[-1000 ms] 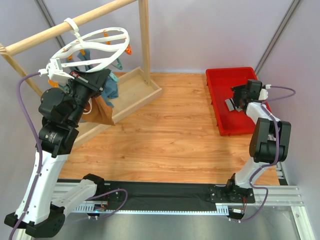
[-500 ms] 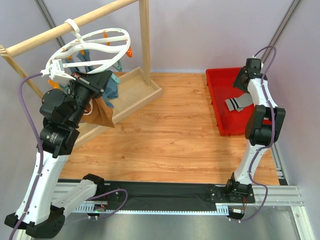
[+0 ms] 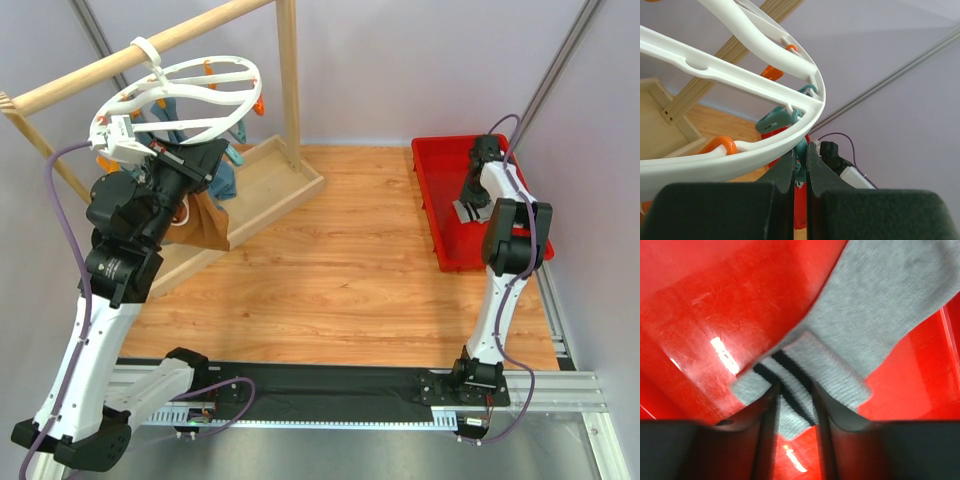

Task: Clip the socks to the hanger
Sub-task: Pick up the sock from the bin.

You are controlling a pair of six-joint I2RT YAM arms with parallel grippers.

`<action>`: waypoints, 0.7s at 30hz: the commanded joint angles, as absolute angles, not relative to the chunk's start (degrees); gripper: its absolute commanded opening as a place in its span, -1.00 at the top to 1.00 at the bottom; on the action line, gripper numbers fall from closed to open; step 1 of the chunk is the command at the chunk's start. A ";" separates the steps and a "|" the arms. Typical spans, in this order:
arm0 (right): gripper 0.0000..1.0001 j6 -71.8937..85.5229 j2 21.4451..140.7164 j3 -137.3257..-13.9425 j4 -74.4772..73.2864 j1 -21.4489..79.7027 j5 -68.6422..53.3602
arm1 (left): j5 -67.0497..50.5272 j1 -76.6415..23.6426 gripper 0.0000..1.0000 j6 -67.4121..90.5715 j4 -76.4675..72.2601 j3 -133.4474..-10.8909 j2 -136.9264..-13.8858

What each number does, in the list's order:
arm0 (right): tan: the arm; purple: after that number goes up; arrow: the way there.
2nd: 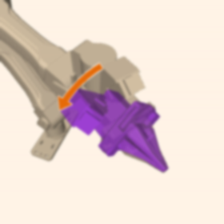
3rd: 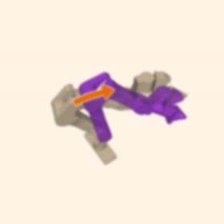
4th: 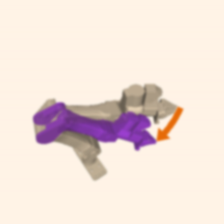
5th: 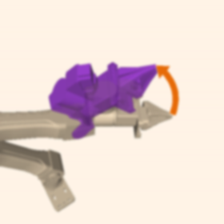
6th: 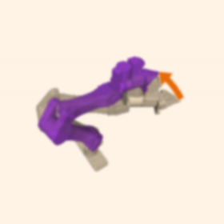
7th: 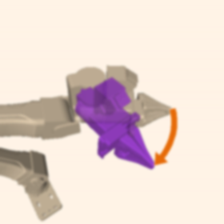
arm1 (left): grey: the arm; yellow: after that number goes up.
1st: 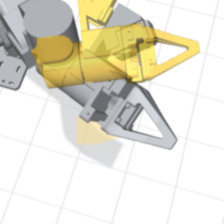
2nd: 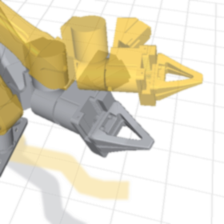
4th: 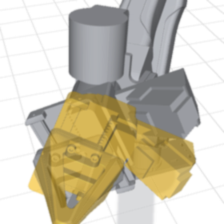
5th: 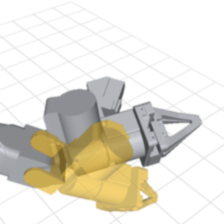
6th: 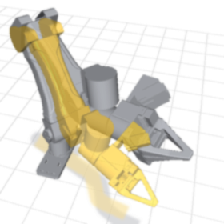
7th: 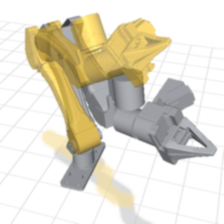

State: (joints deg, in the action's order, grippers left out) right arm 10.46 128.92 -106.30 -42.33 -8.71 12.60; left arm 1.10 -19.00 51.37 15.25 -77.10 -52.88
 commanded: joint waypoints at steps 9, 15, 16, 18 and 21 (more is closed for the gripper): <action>0.99 14.06 122.70 -104.50 -40.34 -8.70 9.23 | -7.47 -20.13 1.00 51.68 19.24 -79.01 -53.35; 0.50 14.50 120.32 -105.02 -41.30 -8.79 9.40 | -6.59 -20.13 1.00 51.51 20.12 -78.84 -52.56; 0.32 15.11 121.02 -105.90 -43.14 -8.88 9.49 | -6.50 -20.13 1.00 51.50 20.21 -78.75 -52.38; 0.23 15.90 122.42 -107.57 -44.55 -8.96 10.10 | -6.42 -20.13 1.00 51.50 20.30 -78.49 -52.21; 0.06 16.79 122.87 -105.91 -43.42 -9.14 9.85 | -6.77 -20.13 1.00 51.42 20.39 -78.66 -52.21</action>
